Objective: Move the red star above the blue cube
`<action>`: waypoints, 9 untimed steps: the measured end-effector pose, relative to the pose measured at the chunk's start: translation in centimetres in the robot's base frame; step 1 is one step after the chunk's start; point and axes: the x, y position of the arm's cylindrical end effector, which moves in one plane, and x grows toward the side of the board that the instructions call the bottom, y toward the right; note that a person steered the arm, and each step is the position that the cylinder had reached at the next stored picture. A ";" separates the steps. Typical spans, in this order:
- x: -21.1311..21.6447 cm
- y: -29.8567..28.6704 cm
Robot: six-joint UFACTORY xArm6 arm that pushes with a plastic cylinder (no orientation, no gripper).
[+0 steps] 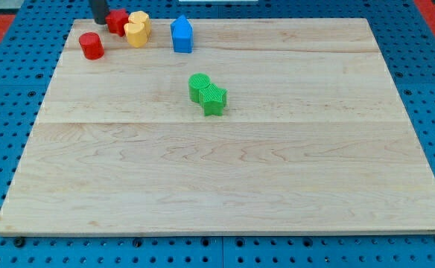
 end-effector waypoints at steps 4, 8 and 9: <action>-0.1 -5.3; 2.1 12.7; 6.3 12.7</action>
